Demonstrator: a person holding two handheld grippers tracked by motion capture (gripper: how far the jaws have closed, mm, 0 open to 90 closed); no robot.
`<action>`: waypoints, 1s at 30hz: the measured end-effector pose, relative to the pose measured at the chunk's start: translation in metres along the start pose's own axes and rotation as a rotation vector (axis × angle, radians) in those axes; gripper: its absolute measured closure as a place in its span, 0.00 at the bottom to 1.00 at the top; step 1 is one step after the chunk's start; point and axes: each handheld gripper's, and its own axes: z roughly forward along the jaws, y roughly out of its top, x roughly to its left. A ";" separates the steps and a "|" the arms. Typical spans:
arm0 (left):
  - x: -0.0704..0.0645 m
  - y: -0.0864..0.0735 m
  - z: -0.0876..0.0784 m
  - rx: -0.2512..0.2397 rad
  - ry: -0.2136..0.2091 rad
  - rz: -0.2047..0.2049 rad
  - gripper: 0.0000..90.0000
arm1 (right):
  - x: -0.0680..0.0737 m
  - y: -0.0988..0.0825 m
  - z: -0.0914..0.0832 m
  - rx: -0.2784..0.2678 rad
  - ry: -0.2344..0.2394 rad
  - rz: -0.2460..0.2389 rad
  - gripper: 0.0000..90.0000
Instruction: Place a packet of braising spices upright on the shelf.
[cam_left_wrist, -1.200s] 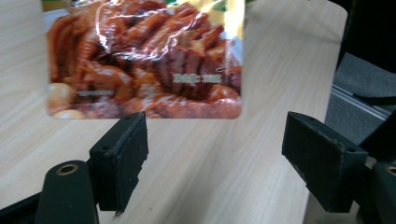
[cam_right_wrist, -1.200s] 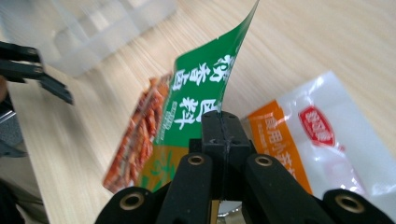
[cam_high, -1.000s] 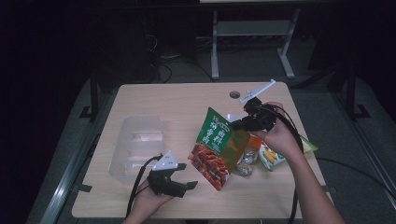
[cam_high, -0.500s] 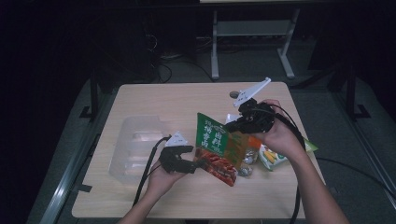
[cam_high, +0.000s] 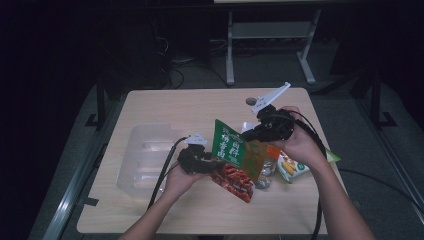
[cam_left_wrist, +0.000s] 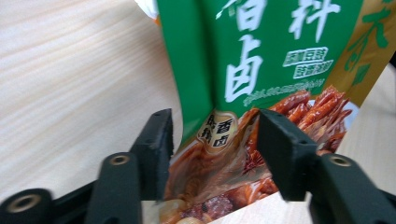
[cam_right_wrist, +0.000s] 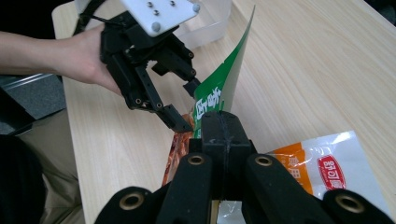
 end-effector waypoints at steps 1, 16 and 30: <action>-0.001 0.001 -0.001 0.005 0.007 0.015 0.67 | -0.001 0.000 0.001 0.006 -0.001 0.001 1.00; -0.020 -0.014 -0.012 -0.036 0.065 0.147 0.98 | -0.012 -0.019 0.001 -0.016 -0.031 0.105 0.81; -0.021 -0.021 -0.016 -0.043 0.104 0.151 0.98 | -0.025 -0.074 0.025 -0.059 0.021 0.220 0.59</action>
